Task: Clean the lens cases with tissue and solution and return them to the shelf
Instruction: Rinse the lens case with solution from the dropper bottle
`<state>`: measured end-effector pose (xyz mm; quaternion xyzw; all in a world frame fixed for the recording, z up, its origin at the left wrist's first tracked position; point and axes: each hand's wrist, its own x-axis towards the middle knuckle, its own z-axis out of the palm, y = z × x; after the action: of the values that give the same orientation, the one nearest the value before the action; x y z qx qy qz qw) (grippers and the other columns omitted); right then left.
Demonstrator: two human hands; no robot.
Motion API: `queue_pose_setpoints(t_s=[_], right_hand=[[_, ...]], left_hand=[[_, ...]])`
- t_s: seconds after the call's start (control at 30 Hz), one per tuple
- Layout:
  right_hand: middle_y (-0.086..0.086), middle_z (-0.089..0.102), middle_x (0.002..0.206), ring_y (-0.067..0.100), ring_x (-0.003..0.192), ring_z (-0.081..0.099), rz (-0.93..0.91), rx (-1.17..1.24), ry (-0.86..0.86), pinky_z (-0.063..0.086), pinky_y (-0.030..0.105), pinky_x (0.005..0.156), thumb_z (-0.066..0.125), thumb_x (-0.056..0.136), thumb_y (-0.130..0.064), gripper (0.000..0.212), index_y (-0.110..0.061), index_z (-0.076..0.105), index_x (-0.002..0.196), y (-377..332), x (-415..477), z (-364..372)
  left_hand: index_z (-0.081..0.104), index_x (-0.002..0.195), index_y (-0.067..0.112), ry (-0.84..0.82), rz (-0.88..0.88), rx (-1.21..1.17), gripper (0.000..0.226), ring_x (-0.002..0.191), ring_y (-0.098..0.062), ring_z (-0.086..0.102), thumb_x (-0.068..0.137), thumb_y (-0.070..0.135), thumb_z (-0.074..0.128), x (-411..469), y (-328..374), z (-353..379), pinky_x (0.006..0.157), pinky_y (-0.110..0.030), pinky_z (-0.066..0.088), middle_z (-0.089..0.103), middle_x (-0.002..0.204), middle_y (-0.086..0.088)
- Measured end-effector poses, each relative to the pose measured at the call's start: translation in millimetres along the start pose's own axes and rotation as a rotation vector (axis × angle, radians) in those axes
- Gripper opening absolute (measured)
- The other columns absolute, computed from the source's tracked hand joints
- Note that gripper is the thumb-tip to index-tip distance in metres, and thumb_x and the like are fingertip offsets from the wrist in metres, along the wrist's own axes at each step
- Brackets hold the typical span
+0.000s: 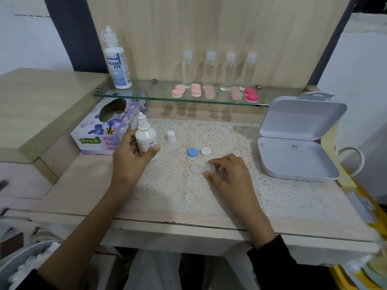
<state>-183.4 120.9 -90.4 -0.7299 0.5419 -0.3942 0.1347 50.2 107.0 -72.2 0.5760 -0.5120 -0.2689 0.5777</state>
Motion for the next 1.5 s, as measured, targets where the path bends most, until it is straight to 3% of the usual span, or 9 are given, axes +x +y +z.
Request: queue_pose_setpoints(t_s=[0.13, 0.27, 0.43, 0.63, 0.73, 0.83, 1.03, 1.23, 1.5], right_hand=[[-0.007, 0.054, 0.094, 0.009, 0.095, 0.045, 0.003, 0.0, -0.009, 0.03, 0.008, 0.079, 0.072, 0.084, -0.026, 0.027, -0.015, 0.07, 0.109, 0.0, 0.4, 0.0], [-0.008, 0.054, 0.094, 0.006, 0.094, 0.044, -0.002, 0.012, 0.0, 0.029, 0.007, 0.078, 0.072, 0.084, -0.027, 0.026, -0.016, 0.07, 0.108, 0.1, -0.7, -0.1], [-0.008, 0.055, 0.095, 0.006, 0.094, 0.044, 0.01, 0.01, -0.001, 0.029, 0.007, 0.078, 0.071, 0.084, -0.028, 0.026, -0.017, 0.07, 0.108, -0.5, -0.4, 1.3], [-0.009, 0.053, 0.095, 0.008, 0.095, 0.044, 0.009, 0.002, 0.001, 0.03, 0.009, 0.078, 0.071, 0.084, -0.028, 0.027, -0.017, 0.069, 0.109, -2.6, -0.6, -0.1], [-0.01, 0.052, 0.093, 0.007, 0.094, 0.043, 0.015, 0.012, 0.004, 0.029, 0.007, 0.078, 0.071, 0.084, -0.027, 0.027, -0.016, 0.07, 0.108, -3.2, -0.8, -0.1], [-0.01, 0.051, 0.092, 0.007, 0.094, 0.042, 0.011, 0.01, -0.001, 0.029, 0.006, 0.078, 0.071, 0.084, -0.027, 0.027, -0.015, 0.07, 0.108, -2.8, -0.2, -0.3], [-0.007, 0.053, 0.093, 0.009, 0.095, 0.043, 0.009, 0.009, -0.006, 0.029, 0.006, 0.078, 0.072, 0.083, -0.025, 0.028, -0.013, 0.07, 0.108, -1.5, 0.9, 0.0], [-0.005, 0.054, 0.093, 0.011, 0.096, 0.045, 0.006, 0.009, -0.004, 0.029, 0.007, 0.078, 0.072, 0.083, -0.024, 0.027, -0.012, 0.071, 0.108, -1.2, 0.8, -0.3], [-0.005, 0.054, 0.093, 0.011, 0.094, 0.045, -0.002, 0.0, 0.007, 0.03, 0.007, 0.079, 0.073, 0.083, -0.024, 0.027, -0.012, 0.071, 0.107, -0.7, 1.0, 0.9]], left_hand=[[0.046, 0.128, 0.02, 0.011, -0.023, -0.086, 0.059, 0.115, -0.012, 0.056, 0.078, 0.01, 0.074, -7.3, 1.7, 2.9, 0.096, -0.025, 0.047, 0.057, 0.127, 0.0], [0.038, 0.138, 0.015, 0.121, -0.037, -0.158, 0.069, 0.126, -0.008, 0.046, 0.079, 0.009, 0.073, -26.2, 6.6, 11.1, 0.108, -0.029, 0.037, 0.047, 0.139, 0.001], [0.046, 0.129, 0.021, 0.279, 0.198, -0.062, 0.058, 0.125, -0.012, 0.046, 0.078, 0.009, 0.069, -54.1, 17.9, 25.2, 0.103, -0.028, 0.039, 0.048, 0.134, 0.006], [0.06, 0.115, 0.02, -0.193, 0.329, 0.062, 0.032, 0.113, -0.007, 0.055, 0.087, 0.004, 0.059, -42.7, 24.4, 47.1, 0.093, -0.02, 0.045, 0.06, 0.116, 0.007], [0.065, 0.112, 0.016, -0.28, 0.355, 0.248, 0.037, 0.11, -0.003, 0.054, 0.087, -0.009, 0.055, -23.8, 16.4, 55.9, 0.095, -0.019, 0.043, 0.06, 0.116, 0.005], [0.065, 0.116, 0.011, -0.37, 0.413, 0.423, 0.038, 0.114, -0.014, 0.053, 0.087, -0.01, 0.053, -7.6, 8.4, 61.6, 0.098, -0.027, 0.043, 0.059, 0.121, 0.0], [0.067, 0.114, 0.012, -0.397, 0.435, 0.561, 0.028, 0.105, -0.018, 0.057, 0.089, 0.003, 0.059, -0.5, 5.2, 62.2, 0.091, -0.033, 0.046, 0.063, 0.112, -0.001], [0.067, 0.113, 0.012, -0.39, 0.31, 0.366, 0.028, 0.094, -0.002, 0.058, 0.087, 0.003, 0.063, -5.1, 15.2, 52.8, 0.08, -0.006, 0.039, 0.063, 0.109, 0.002], [0.065, 0.114, 0.019, -0.501, 0.337, 0.267, 0.035, 0.098, 0.001, 0.057, 0.083, 0.003, 0.067, -20.7, 16.0, 43.9, 0.08, -0.012, 0.044, 0.064, 0.104, 0.01]])
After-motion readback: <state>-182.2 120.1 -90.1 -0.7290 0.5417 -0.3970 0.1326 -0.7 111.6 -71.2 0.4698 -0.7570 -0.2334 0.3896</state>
